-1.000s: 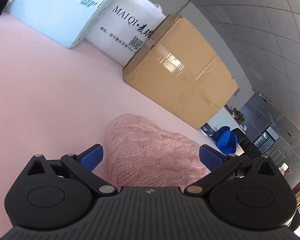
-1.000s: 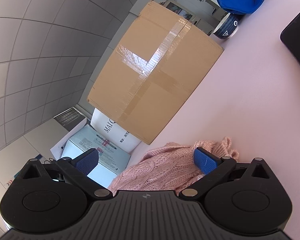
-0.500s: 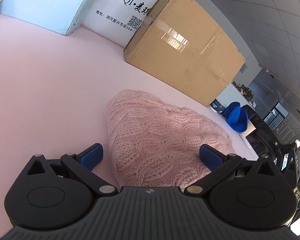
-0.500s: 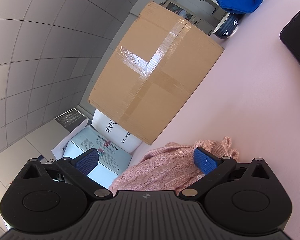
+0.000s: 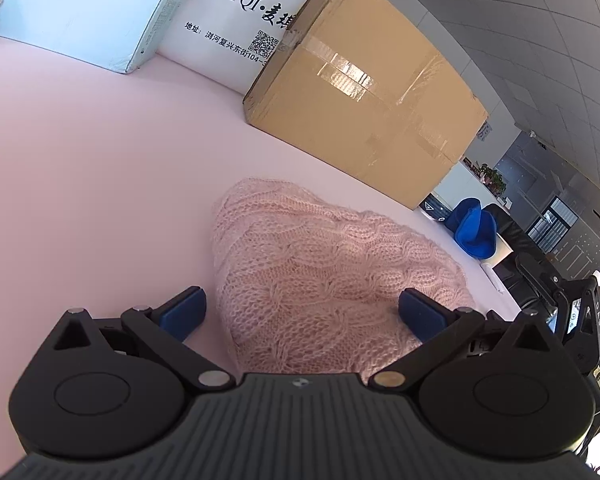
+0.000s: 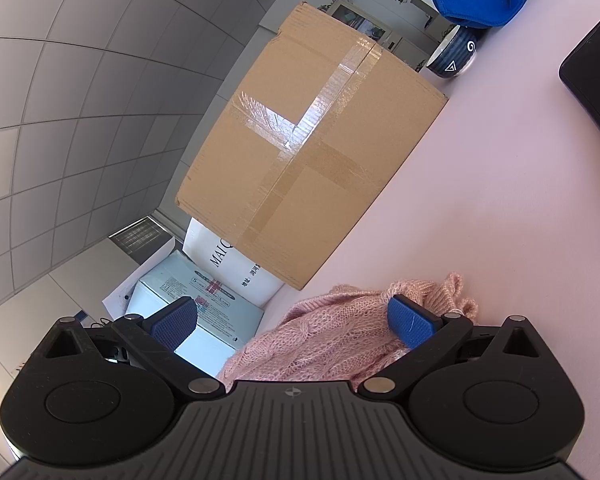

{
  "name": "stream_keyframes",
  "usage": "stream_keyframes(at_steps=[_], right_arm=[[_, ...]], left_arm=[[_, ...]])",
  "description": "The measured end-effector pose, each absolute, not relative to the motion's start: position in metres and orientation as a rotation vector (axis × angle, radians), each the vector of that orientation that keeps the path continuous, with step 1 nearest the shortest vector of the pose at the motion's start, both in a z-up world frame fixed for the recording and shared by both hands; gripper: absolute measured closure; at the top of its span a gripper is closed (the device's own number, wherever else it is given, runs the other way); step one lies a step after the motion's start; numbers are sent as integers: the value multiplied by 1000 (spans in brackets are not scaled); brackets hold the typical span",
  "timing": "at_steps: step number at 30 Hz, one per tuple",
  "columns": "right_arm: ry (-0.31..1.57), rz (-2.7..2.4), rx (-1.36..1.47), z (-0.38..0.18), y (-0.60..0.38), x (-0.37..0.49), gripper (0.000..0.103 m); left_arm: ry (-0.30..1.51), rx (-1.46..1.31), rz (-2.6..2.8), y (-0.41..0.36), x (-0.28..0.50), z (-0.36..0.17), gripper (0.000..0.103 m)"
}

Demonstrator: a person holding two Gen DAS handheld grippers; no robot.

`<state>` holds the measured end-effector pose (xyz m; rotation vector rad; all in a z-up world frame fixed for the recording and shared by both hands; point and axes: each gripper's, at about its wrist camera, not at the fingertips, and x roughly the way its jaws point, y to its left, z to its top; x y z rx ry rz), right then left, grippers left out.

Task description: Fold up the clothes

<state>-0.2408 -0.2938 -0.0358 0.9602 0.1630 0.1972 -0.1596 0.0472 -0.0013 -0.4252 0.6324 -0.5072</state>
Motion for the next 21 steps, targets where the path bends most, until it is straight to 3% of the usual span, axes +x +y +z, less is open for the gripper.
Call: stream_keyframes(at_steps=[21], right_arm=[[156,196,965,-37,-293,-244,1]], left_arm=[[614,-418,-500,46,-162,-2,0]])
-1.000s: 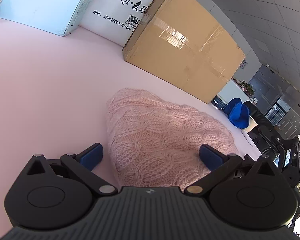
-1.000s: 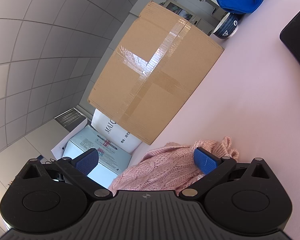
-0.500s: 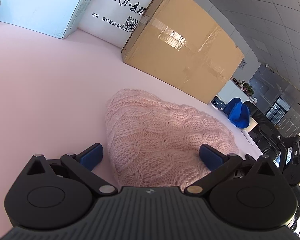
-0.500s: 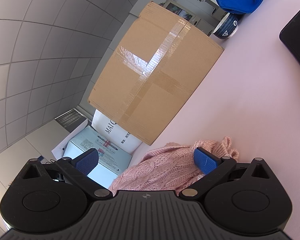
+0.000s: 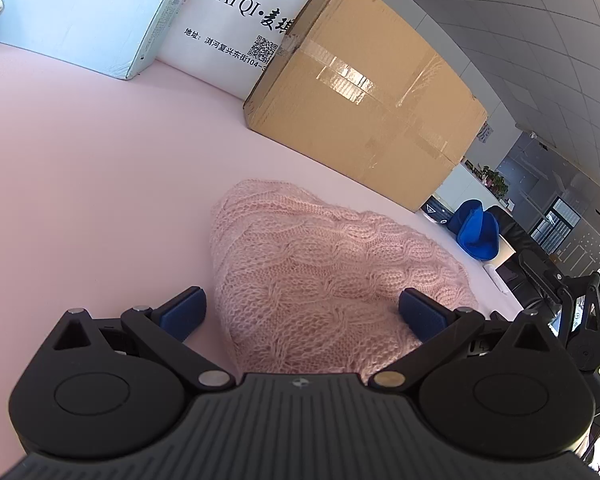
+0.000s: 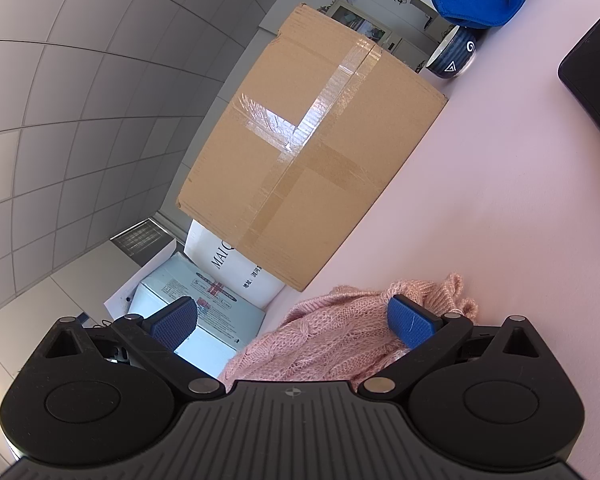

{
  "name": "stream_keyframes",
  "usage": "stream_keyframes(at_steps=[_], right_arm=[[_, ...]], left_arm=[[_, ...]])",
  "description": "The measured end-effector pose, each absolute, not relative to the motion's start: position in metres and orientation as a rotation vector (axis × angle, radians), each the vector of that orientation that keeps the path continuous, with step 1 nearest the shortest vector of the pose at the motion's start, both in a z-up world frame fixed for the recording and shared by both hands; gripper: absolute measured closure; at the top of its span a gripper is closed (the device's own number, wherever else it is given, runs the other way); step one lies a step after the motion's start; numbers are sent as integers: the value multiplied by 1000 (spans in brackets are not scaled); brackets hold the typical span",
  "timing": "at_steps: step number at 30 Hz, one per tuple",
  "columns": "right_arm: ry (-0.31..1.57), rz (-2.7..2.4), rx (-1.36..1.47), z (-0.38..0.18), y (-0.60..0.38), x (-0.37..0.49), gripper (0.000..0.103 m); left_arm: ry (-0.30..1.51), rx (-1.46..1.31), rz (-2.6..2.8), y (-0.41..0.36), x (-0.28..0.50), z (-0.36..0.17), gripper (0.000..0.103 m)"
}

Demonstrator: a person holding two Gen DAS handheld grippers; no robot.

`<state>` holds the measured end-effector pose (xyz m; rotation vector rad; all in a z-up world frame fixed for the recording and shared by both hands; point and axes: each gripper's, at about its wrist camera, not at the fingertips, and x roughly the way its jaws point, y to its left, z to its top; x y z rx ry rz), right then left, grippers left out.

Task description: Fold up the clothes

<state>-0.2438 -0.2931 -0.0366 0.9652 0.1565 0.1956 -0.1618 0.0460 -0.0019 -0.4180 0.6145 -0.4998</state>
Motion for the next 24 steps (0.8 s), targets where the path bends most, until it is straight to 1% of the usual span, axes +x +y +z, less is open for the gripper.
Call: stream_keyframes(at_steps=[3,5,9,10,12,13,14,17,20,24], right_arm=[[156,196,966,-36,-293,-243,1],[155,196,967,-36,-293,-243,1],[155,197,967,-36,-293,-243,1],[154,197,967,-36,-293,-243,1],[154,197,968,-35,-292,-243,0],[153,198,969,-35,-292,-243,0],[152,198,970,-35,-292,-244,0],[148,200,975,-36,-292,-244,0],[137,197,984,-36,-293,-246,0],[105,175,999,-36,-293,-254,0]], left_arm=[[610,-421,-496,47,-162,-2,0],[604,-429,-488,48,-163,-2,2],[601,-414,-474,47,-164,0,16],[600,-408,-477,46,-165,0,26],[606,-407,-483,45,-165,0,38],[606,-418,-486,47,-165,0,46],[605,-430,-490,49,-165,0,51],[586,-493,-521,58,-166,0,63],[567,-510,-532,60,-168,1,68],[548,-478,-529,56,-172,4,71]])
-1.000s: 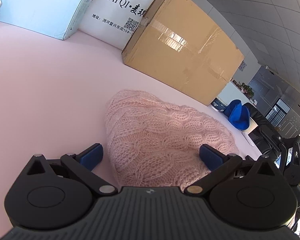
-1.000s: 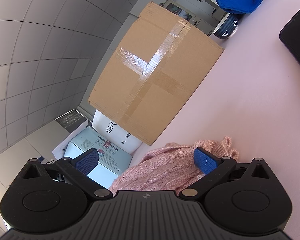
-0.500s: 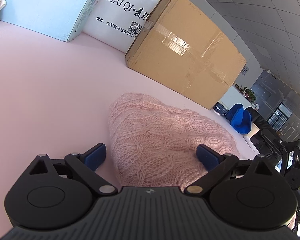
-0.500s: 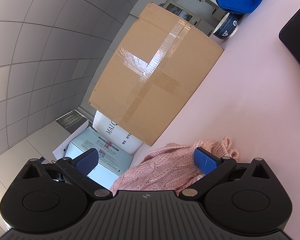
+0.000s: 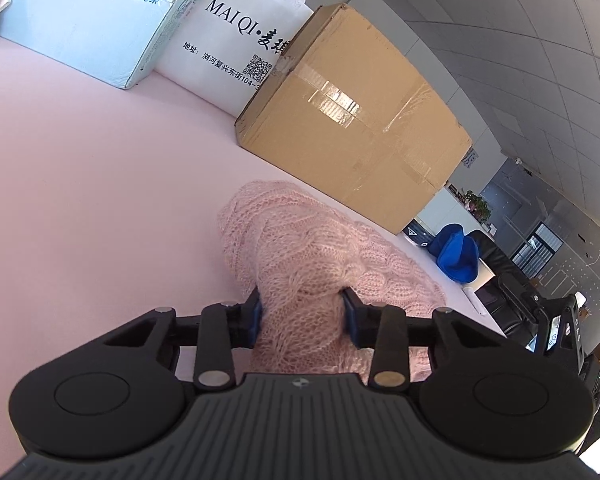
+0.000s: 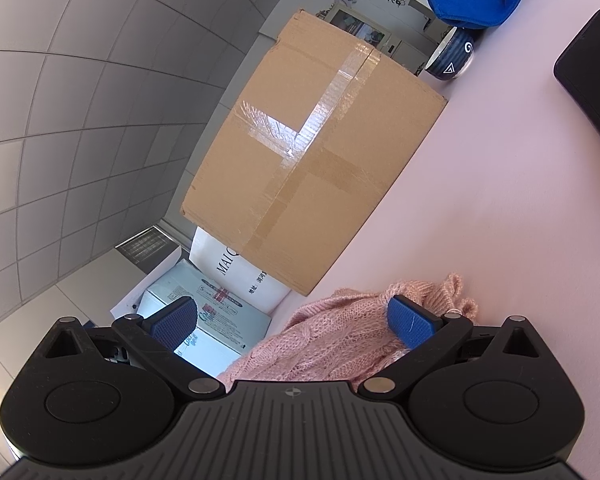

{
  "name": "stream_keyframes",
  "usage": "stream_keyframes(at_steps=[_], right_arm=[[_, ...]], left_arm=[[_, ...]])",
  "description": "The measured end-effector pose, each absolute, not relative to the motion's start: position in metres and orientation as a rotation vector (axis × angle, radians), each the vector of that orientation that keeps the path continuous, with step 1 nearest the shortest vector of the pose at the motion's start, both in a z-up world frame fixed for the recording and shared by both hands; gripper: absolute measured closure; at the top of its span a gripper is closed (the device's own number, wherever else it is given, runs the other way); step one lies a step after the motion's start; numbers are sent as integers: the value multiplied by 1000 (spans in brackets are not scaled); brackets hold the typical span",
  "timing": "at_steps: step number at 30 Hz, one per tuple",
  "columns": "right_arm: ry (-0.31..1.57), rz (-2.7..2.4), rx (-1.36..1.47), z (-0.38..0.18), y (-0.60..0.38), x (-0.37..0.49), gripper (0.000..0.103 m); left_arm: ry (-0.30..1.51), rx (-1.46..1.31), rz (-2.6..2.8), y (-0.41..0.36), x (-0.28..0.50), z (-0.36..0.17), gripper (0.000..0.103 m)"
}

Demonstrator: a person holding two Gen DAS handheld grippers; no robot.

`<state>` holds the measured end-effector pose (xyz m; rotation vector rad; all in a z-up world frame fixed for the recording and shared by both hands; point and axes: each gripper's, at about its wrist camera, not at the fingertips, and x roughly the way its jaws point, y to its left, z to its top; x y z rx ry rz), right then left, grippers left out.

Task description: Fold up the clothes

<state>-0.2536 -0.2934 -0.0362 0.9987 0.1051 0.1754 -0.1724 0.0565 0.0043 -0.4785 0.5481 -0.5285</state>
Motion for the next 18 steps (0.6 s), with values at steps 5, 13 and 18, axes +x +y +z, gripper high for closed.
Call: stream_keyframes(at_steps=[5,13,18], right_arm=[[19,-63,912,-27,-286,-287,0],[156,-175,836,-21,-288,-292,0],[328,-91,750,-17,-274,-268,0]], left_arm=[[554,-485,-512,57,-171,4,71],[567,-468,-500,55,-170,2,70],[577,-478,-495,57,-169,0,68]])
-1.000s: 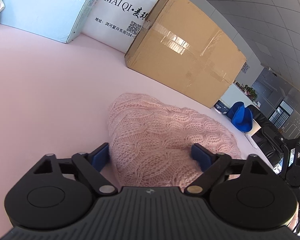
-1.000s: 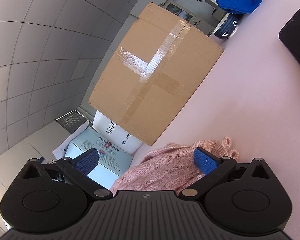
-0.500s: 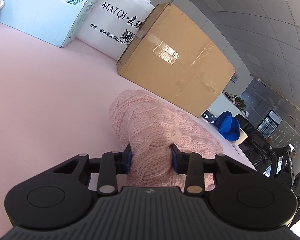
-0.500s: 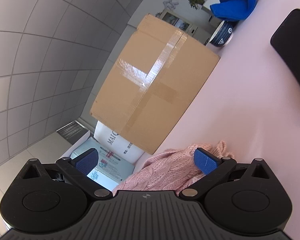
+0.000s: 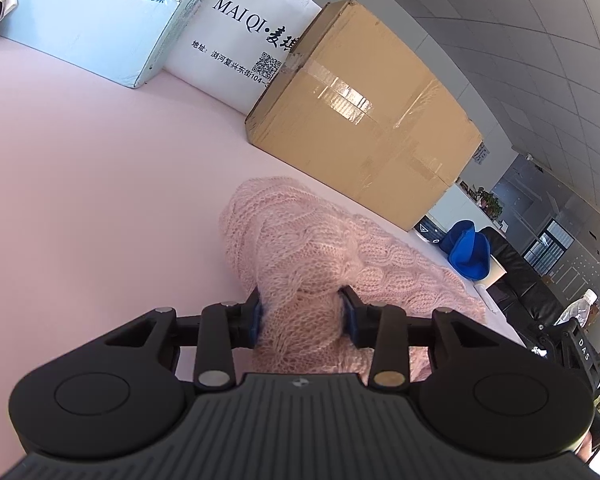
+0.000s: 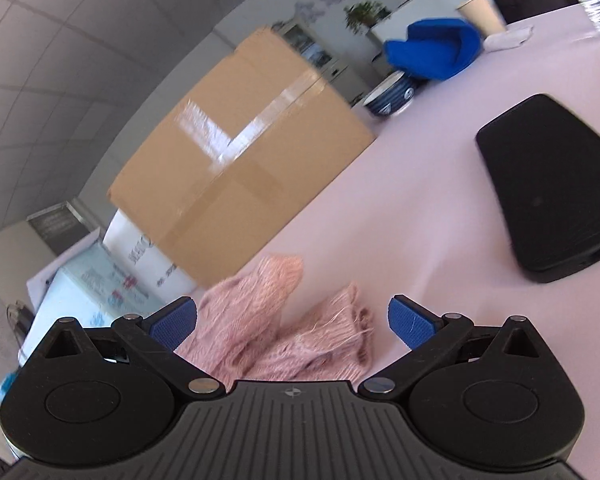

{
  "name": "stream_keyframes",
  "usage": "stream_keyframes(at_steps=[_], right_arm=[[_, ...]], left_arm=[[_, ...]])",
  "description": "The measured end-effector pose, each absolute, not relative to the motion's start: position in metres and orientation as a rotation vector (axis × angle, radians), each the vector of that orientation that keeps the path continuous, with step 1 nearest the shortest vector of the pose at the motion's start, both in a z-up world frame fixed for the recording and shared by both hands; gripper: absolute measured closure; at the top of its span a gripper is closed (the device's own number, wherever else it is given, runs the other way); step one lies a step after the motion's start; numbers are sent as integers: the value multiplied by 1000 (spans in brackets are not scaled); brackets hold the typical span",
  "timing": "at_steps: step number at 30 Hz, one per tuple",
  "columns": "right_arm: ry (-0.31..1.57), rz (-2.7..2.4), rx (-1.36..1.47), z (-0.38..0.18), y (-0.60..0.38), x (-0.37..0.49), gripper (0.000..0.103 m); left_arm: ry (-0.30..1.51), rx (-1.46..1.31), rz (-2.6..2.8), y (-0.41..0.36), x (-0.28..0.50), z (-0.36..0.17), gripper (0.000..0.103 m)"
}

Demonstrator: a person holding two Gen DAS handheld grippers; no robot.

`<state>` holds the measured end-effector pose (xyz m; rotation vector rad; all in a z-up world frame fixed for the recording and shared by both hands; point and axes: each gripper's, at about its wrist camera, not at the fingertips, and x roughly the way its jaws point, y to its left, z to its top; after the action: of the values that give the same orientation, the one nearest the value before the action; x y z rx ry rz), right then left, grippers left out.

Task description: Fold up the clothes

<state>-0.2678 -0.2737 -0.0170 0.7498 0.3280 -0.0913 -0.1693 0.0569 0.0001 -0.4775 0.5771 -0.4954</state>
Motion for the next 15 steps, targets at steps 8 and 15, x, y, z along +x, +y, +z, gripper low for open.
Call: stream_keyframes(at_steps=[8,15], right_arm=[[435,-92,944,-13,-271,-258,0],[490,-151,1053,-7,-279,-241,0]], left_arm=[[585,-472,-495,56,-168,-2,65],[590,-467,-495,55,-168,-2,63]])
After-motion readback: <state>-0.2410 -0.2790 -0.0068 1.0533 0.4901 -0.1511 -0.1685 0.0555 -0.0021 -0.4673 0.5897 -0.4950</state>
